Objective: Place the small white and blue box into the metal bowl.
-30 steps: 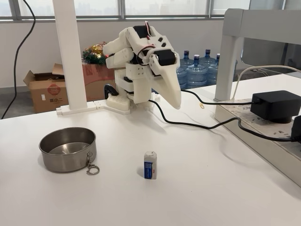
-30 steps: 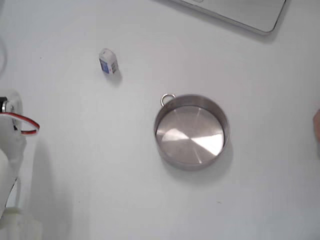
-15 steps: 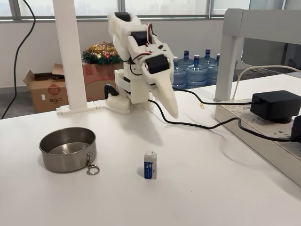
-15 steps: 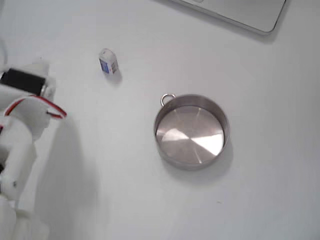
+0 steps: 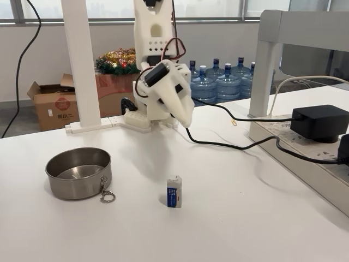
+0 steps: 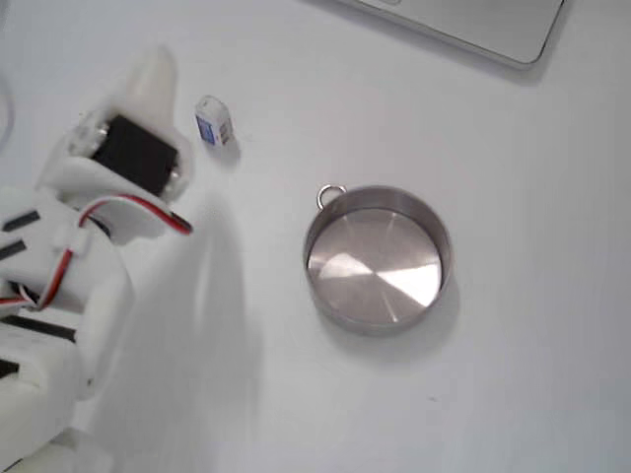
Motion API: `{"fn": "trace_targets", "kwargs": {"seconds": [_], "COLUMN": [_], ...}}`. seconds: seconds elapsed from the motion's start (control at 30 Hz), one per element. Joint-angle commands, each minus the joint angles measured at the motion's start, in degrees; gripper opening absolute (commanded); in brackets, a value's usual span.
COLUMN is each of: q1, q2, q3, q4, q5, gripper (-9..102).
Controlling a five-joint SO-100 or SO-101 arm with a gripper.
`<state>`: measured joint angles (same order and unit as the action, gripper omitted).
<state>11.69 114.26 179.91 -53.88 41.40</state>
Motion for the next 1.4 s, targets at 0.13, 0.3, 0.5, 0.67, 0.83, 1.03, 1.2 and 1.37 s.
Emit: {"fn": "trace_targets", "kwargs": {"seconds": [0.13, 0.3, 0.5, 0.67, 0.83, 1.03, 1.2, 1.37], "q1": [2.8, 2.0, 2.0, 2.3, 2.3, 2.1, 2.0, 1.0], "q2": [-17.7, -26.3, -29.1, -28.4, -28.8, -28.2, -28.6, -28.9], "q3": [-1.6, -5.4, -6.7, -6.3, -6.7, -6.6, -6.7, -6.8], "q4": [-12.9, -13.2, -13.2, -13.2, -13.2, -13.2, -13.2, -13.2], "q5": [27.2, 33.8, 37.4, 37.4, 37.4, 37.4, 37.7, 42.7], "gripper": [-4, -4, -4, -4, -4, -1, 16, 23]}}
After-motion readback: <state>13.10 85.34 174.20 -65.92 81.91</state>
